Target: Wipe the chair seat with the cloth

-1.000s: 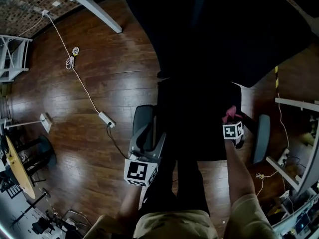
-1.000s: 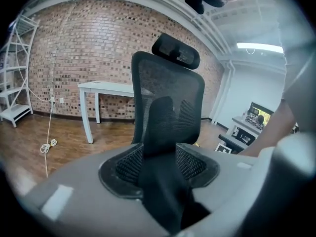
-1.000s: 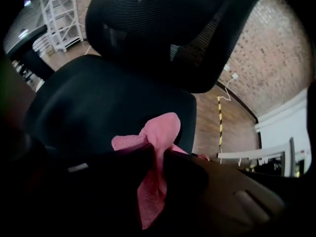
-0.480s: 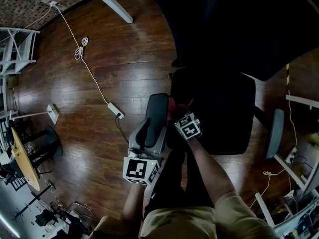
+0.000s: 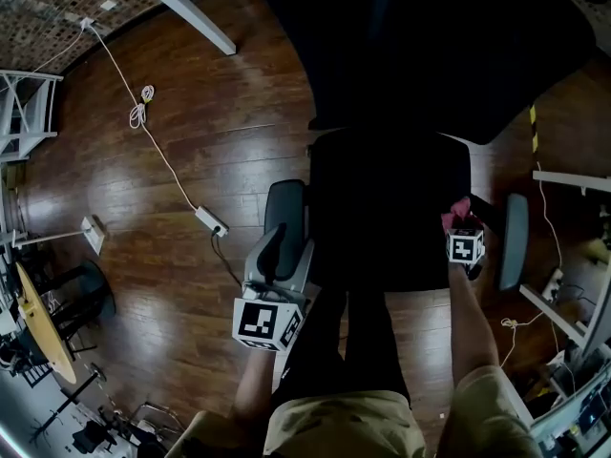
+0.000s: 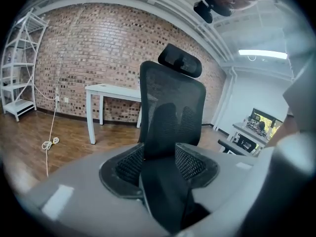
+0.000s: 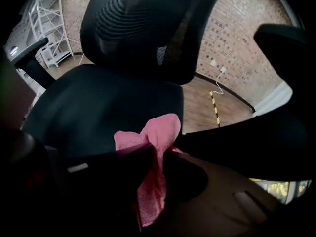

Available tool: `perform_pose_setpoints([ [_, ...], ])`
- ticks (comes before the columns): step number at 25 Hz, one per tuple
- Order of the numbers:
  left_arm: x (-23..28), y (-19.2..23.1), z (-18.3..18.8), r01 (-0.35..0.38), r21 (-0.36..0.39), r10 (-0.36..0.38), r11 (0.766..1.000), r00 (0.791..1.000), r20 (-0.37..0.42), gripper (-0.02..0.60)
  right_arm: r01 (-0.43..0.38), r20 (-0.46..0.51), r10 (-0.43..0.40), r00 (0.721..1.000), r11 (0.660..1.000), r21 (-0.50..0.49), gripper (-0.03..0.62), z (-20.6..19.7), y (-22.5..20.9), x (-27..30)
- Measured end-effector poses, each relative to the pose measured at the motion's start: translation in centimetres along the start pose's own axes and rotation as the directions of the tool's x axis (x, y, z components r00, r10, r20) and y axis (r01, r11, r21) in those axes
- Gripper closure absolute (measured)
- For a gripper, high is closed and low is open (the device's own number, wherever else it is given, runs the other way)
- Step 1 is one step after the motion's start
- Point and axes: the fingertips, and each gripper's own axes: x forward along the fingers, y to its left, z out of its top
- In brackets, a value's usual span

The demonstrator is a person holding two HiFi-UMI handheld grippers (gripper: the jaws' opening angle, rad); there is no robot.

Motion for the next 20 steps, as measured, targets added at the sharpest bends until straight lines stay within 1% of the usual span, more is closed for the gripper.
perform_pose_setpoints([
  [2, -0.1, -0.2, -0.2, 0.0, 0.003, 0.0, 1.0, 1.0, -0.011, 0.397, 0.022, -0.017, -0.022, 1.0, 1.0, 0.019, 0.519, -0.4, -1.0, -0.1],
  [3, -0.1, -0.3, -0.2, 0.001, 0.006, -0.001, 1.0, 1.0, -0.013, 0.397, 0.024, -0.018, -0.024, 1.0, 0.999, 0.047, 0.519, -0.4, -0.8, -0.1],
  [4, -0.1, -0.4, -0.2, 0.002, 0.008, -0.002, 1.0, 1.0, -0.013, 0.397, 0.002, 0.0, -0.002, 1.0, 0.996, 0.091, 0.519, 0.0, 0.3, -0.1],
  [5, -0.1, -0.3, -0.1, 0.002, 0.011, -0.002, 1.0, 1.0, -0.011, 0.397, -0.059, 0.046, 0.054, 0.997, 0.989, 0.136, 0.518, 1.1, 2.5, -0.3],
  [6, -0.3, -0.2, -0.2, -0.001, 0.013, 0.001, 1.0, 1.0, -0.009, 0.397, -0.155, 0.121, 0.136, 0.983, 0.975, 0.157, 0.518, 2.7, 5.9, -0.8],
  [7, -0.5, 0.0, -0.2, -0.006, 0.016, 0.006, 1.0, 1.0, -0.01, 0.397, -0.262, 0.21, 0.231, 0.95, 0.956, 0.132, 0.519, 4.9, 10.2, -1.7],
  [8, -0.7, 0.2, -0.3, -0.012, 0.018, 0.012, 1.0, 1.0, -0.014, 0.397, -0.364, 0.287, 0.332, 0.899, 0.929, 0.065, 0.519, 7.1, 15.2, -3.0],
  [9, -0.8, 0.4, -0.3, -0.019, 0.022, 0.019, 1.0, 1.0, -0.02, 0.397, -0.459, 0.334, 0.439, 0.834, 0.888, -0.02, 0.519, 8.9, 20.6, -4.4],
  [10, -0.9, 0.5, -0.4, -0.024, 0.027, 0.025, 0.999, 0.999, -0.025, 0.397, -0.546, 0.346, 0.544, 0.764, 0.832, -0.102, 0.519, 10.1, 26.1, -5.9],
  [11, -0.9, 0.6, -0.4, -0.027, 0.033, 0.028, 0.999, 0.999, -0.028, 0.397, -0.616, 0.329, 0.635, 0.699, 0.768, -0.172, 0.518, 10.8, 31.2, -7.3],
  [12, -0.9, 0.6, -0.5, -0.029, 0.037, 0.03, 0.999, 0.999, -0.026, 0.397, -0.665, 0.291, 0.702, 0.65, 0.711, -0.227, 0.519, 10.9, 35.5, -8.3],
  [13, -1.0, 0.6, -0.5, -0.029, 0.039, 0.029, 0.999, 0.999, -0.021, 0.397, -0.691, 0.249, 0.742, 0.623, 0.671, -0.271, 0.518, 10.7, 38.7, -9.0],
  [14, -1.2, 0.5, -0.4, -0.029, 0.04, 0.029, 0.999, 0.999, -0.015, 0.397, -0.694, 0.221, 0.756, 0.616, 0.654, -0.302, 0.517, 10.3, 40.5, -9.3],
  [15, -1.5, 0.5, -0.1, -0.03, 0.043, 0.031, 0.999, 0.999, -0.011, 0.397, -0.68, 0.214, 0.749, 0.627, 0.66, -0.319, 0.517, 10.1, 41.1, -9.4],
  [16, -1.8, 0.6, 0.3, -0.032, 0.049, 0.032, 0.998, 0.999, -0.009, 0.397, -0.655, 0.217, 0.725, 0.654, 0.685, -0.319, 0.517, 10.1, 40.5, -9.1],
  [17, -2.1, 0.8, 0.6, -0.032, 0.058, 0.032, 0.998, 0.999, -0.009, 0.397, -0.618, 0.214, 0.683, 0.698, 0.726, -0.302, 0.517, 9.9, 38.9, -8.3],
  [18, -2.3, 1.0, 0.9, -0.03, 0.065, 0.03, 0.997, 1.0, -0.008, 0.397, -0.57, 0.198, 0.624, 0.756, 0.776, -0.27, 0.519, 9.2, 36.3, -6.9],
  [19, -2.4, 1.2, 0.9, -0.026, 0.067, 0.027, 0.997, 1.0, -0.006, 0.397, -0.514, 0.17, 0.553, 0.815, 0.827, -0.226, 0.519, 7.7, 33.0, -5.2],
  [20, -2.4, 1.3, 0.8, -0.022, 0.064, 0.023, 0.998, 1.0, -0.002, 0.397, -0.451, 0.136, 0.475, 0.87, 0.876, -0.171, 0.519, 5.7, 28.7, -3.4],
])
